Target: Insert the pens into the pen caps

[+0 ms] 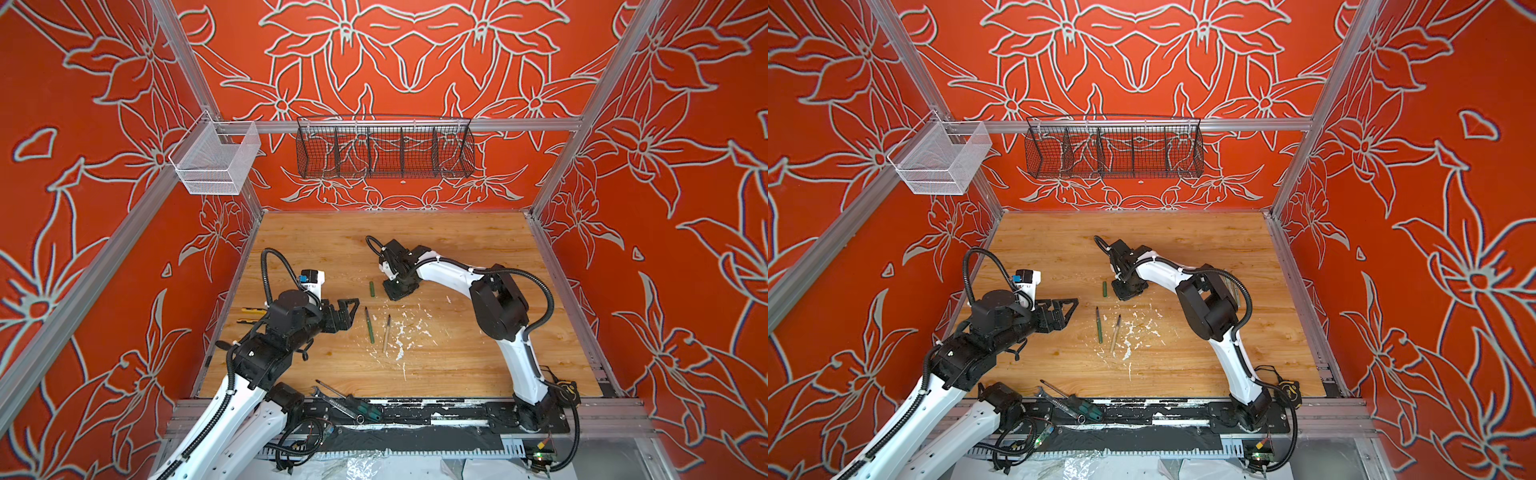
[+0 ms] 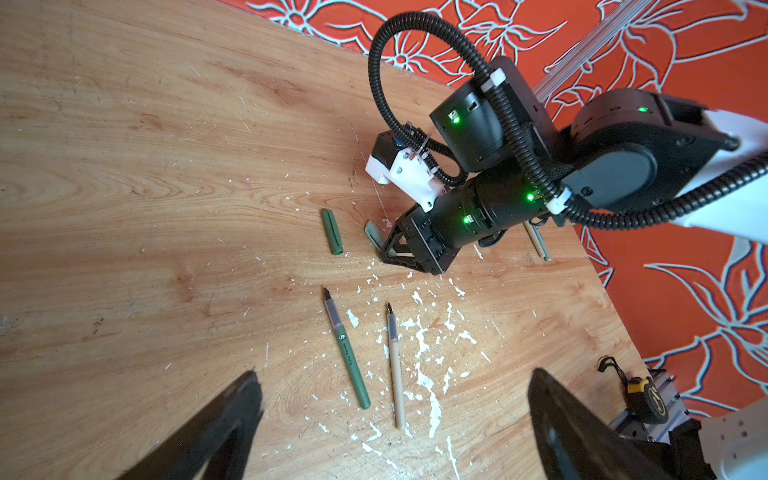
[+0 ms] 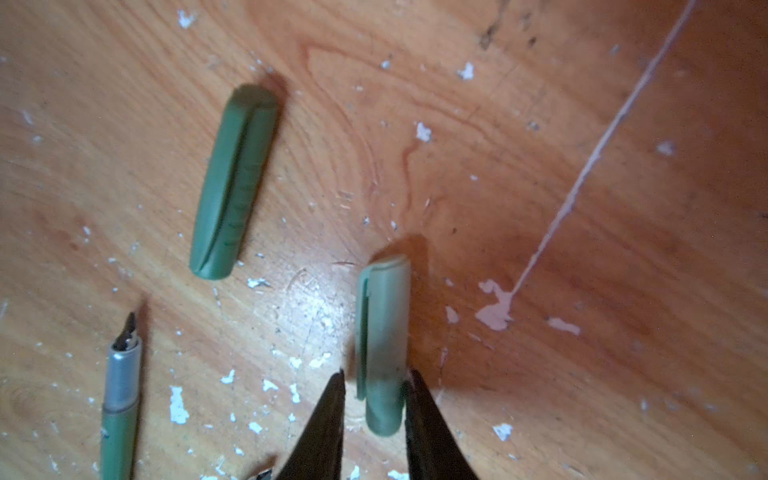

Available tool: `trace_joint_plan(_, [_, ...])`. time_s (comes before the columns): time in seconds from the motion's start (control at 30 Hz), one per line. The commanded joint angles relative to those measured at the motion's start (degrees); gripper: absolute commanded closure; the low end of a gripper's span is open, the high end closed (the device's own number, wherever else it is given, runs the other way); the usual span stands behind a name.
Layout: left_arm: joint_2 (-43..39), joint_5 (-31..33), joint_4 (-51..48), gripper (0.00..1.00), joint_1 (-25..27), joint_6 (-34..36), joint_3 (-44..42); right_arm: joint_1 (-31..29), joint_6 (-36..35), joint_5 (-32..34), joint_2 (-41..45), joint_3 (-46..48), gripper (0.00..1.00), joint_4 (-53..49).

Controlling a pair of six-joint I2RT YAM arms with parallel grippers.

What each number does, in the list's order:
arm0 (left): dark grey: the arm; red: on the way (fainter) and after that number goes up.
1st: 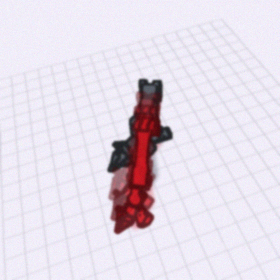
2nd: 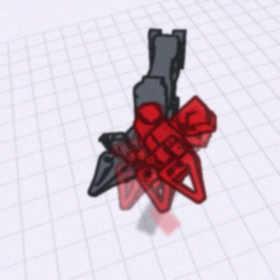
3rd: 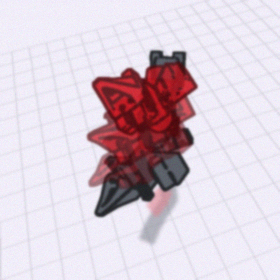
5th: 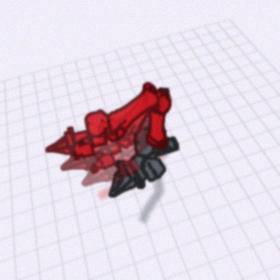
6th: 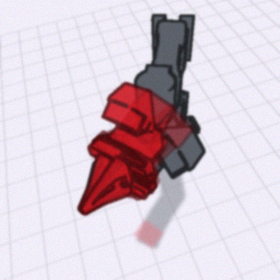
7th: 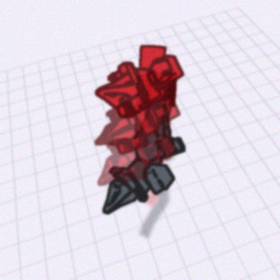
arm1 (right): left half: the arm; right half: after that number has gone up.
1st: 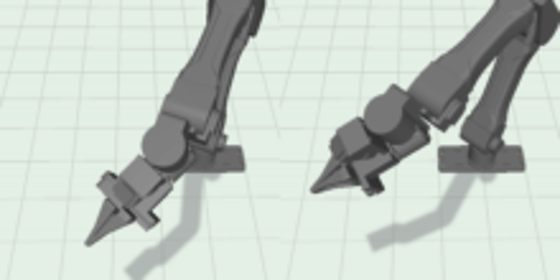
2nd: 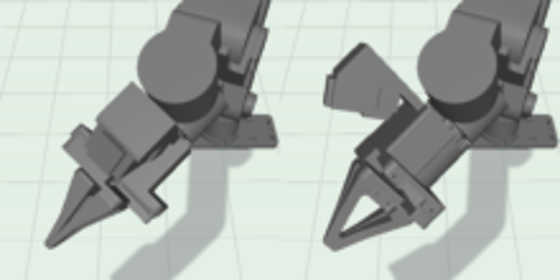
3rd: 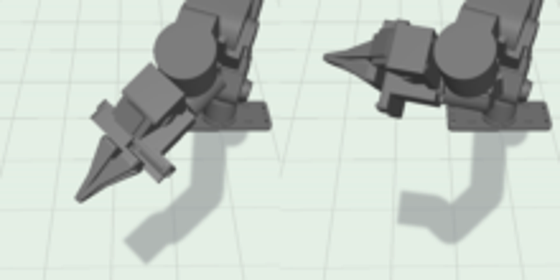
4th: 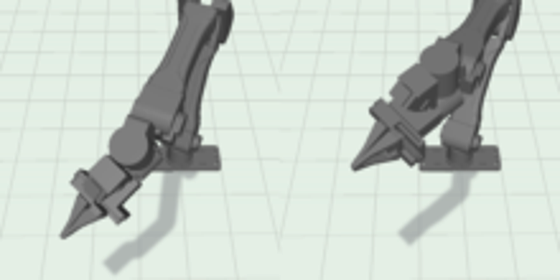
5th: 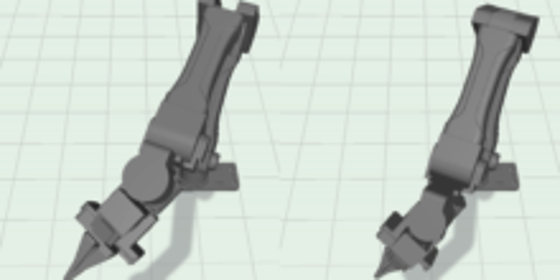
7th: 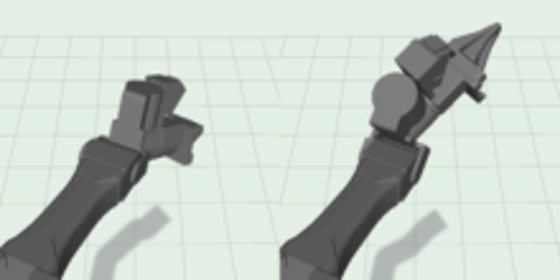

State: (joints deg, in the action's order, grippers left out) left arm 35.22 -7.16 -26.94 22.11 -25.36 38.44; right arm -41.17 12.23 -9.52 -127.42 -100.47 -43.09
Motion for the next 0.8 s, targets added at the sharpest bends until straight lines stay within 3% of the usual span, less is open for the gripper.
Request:
trace_joint_plan(0.0, [-0.8,0.7,0.3,0.03,-0.2,0.0,-0.3,-0.9,0.0,-0.1,-1.9,-1.7,0.73,-1.8])
trace_joint_plan(0.4, [-1.2,0.3,0.0,0.03,-0.2,-1.8,-1.7,-1.6,-0.2,1.3,-0.2,-2.4,0.90,-3.1])
trace_joint_plan(0.77, [1.5,-1.5,4.7,0.03,-0.2,-3.9,-4.1,-1.5,-0.4,0.4,5.4,3.1,0.92,-1.2])
